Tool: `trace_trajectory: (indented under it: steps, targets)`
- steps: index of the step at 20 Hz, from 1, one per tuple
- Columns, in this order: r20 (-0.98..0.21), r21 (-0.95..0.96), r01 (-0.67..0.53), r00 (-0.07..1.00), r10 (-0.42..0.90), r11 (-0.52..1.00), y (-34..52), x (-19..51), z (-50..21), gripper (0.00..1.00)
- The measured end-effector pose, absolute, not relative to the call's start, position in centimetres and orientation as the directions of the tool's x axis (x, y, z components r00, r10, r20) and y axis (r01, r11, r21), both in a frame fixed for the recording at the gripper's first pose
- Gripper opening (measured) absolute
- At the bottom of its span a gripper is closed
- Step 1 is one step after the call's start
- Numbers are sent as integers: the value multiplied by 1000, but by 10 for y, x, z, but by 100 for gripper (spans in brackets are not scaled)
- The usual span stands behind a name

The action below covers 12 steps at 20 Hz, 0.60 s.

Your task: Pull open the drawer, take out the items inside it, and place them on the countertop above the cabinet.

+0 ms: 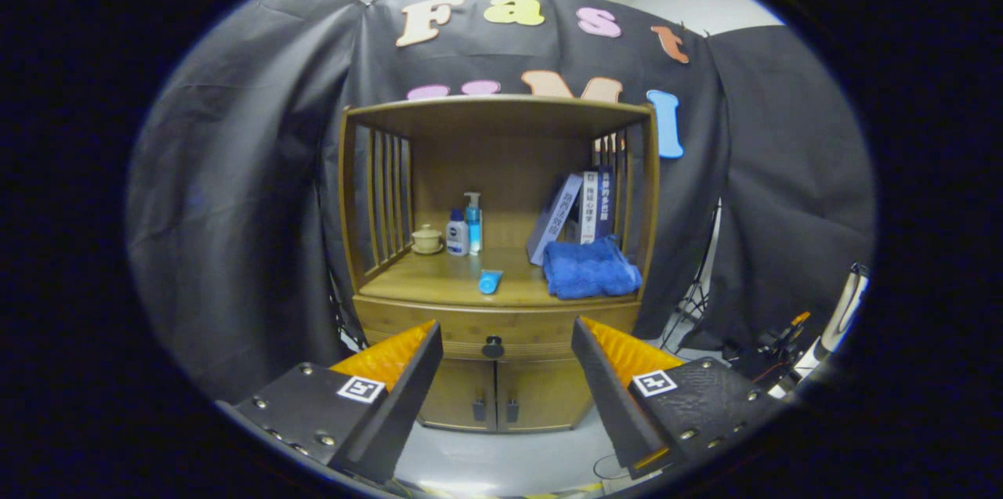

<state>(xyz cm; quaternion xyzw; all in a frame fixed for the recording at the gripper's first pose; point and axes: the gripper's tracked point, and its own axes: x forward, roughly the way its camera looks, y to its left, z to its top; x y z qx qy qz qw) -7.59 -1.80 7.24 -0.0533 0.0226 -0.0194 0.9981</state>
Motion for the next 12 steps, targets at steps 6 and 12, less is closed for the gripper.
trace_trajectory:
  steps: [6, 12]
  targets:
    - [3, -32, 46, 999, -46, 998, -35, -92, 88, 99]
    - [117, -16, 96, 989, -94, 995, -45, -108, 117, 99]
